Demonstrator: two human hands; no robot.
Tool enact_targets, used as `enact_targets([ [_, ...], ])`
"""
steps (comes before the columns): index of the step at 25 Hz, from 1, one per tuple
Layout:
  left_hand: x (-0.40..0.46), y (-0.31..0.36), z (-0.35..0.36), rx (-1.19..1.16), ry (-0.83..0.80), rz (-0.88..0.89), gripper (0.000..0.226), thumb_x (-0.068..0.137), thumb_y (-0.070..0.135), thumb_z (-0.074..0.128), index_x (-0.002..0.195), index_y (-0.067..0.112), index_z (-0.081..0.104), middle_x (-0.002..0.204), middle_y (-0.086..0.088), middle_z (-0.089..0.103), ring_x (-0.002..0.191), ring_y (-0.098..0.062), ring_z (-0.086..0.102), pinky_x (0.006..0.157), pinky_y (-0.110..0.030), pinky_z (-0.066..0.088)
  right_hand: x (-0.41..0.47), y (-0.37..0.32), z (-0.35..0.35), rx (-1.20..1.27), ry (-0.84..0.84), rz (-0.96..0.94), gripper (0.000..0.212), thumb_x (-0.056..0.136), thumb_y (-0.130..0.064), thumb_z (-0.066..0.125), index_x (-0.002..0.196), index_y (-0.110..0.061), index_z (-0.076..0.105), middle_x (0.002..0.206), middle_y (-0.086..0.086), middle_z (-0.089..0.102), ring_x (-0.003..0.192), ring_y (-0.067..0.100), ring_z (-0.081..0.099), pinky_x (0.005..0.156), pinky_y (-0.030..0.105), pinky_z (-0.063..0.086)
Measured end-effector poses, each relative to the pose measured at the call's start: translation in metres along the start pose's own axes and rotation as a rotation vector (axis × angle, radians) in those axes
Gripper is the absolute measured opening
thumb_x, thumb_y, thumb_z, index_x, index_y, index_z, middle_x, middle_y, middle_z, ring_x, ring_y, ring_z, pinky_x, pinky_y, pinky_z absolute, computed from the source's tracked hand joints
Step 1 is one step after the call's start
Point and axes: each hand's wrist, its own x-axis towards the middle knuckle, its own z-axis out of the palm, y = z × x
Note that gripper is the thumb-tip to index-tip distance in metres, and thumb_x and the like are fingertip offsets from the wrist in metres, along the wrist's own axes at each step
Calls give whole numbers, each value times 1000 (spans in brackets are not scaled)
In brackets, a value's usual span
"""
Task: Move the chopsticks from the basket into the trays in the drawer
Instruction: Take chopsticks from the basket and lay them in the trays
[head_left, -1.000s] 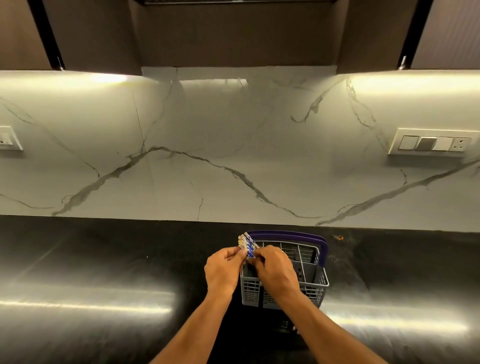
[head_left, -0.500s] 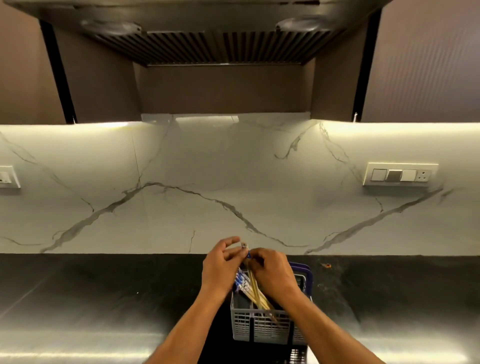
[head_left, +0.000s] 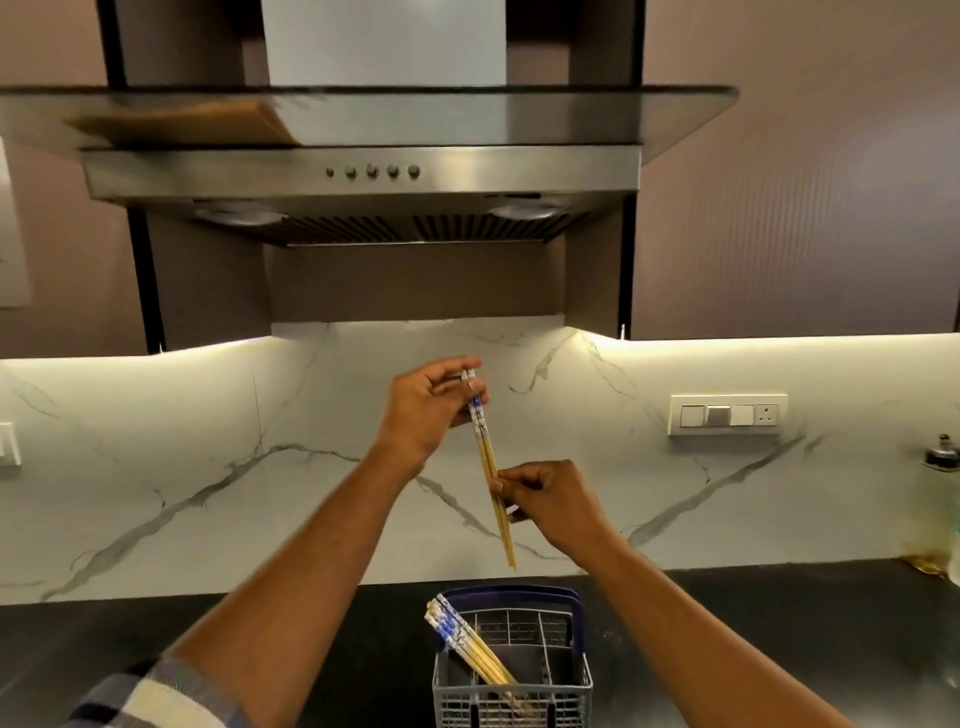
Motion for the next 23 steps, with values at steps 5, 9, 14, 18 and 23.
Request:
enact_targets([
  [5,-14,25,8,-37,-57,-4,25,91,4,64,114,14,69,98,-12,76,90,-24,76,80,-35,62,-25,8,-15,6,-76,31,6,89,-19,72,88,-22,77,82,0,78,78,15,74,81,32,62],
  [9,-34,3,19,-106,-80,-92,22,91,5,65,109,16,70,93,-9,77,90,-25,76,79,-33,62,-51,25,-20,-77,-112,100,8,93,-18,68,90,-18,75,84,5,76,81,21,74,82,37,62],
  [14,-85,-57,37,-197,-108,-299,20,90,2,65,105,16,71,86,-5,78,87,-24,76,77,-32,62,-125,72,-19,-135,-103,193,8,91,-16,69,88,-13,77,75,2,74,66,13,69,76,33,61],
  [18,-167,-116,55,-280,-120,-494,20,91,-1,62,104,14,69,91,-9,75,83,-20,75,78,-33,62,-212,134,-6,-125,-152,359,17,90,-16,71,75,-21,76,67,1,73,63,10,67,70,35,61],
  [23,-287,-203,80,-294,-159,-800,23,91,0,62,108,14,67,93,-11,71,83,-21,71,81,-36,61,-339,194,16,-172,-258,635,13,92,-18,67,84,-15,76,76,8,75,66,14,69,72,38,60],
])
